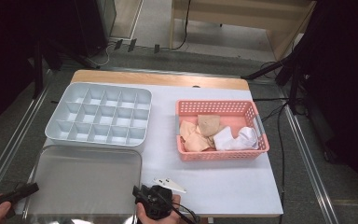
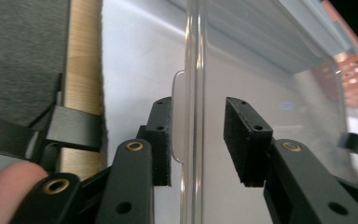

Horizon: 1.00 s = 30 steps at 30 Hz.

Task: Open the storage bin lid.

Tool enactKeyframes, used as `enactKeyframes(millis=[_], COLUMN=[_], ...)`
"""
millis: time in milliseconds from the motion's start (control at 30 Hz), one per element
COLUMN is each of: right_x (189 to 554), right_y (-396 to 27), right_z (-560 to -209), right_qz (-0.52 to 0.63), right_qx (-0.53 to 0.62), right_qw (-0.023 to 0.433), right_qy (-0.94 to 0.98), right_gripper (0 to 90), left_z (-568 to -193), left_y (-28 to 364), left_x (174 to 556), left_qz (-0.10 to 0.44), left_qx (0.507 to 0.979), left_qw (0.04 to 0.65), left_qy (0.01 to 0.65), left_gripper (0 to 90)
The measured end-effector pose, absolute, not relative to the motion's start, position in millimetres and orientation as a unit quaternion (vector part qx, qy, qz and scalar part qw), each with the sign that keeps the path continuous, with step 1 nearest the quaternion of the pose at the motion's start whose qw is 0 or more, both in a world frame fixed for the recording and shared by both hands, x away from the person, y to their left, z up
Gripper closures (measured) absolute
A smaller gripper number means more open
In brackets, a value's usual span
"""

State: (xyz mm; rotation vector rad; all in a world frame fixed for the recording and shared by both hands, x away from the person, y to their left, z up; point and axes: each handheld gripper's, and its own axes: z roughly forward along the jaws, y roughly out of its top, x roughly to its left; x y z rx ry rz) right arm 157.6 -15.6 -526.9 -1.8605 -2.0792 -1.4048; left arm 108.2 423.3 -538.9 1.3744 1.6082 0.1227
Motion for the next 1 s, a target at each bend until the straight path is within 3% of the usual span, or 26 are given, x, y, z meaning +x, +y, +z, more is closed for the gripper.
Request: enactKeyframes(millis=[267, 600, 1000], right_x=[158, 158, 166], right_y=[-15, -11, -23], right_z=[-531, -535, -528], right_qz=[-0.456, -0.447, -0.460], right_qx=[-0.578, -0.561, -0.553], right_qw=[-0.006, -0.071, -0.093], right_qy=[-0.677, -0.693, -0.688], right_gripper=[65.7, 62.4, 57.7], left_z=[-541, -540, -525], left_y=[416, 405, 391], left_x=[108, 107, 112], left_qz=[0.081, 0.136, 0.195], left_qx=[0.571, 0.582, 0.589], left_qw=[0.482, 0.459, 0.459], left_qy=[0.660, 0.657, 0.636], left_gripper=[59.7, 56.8, 52.6])
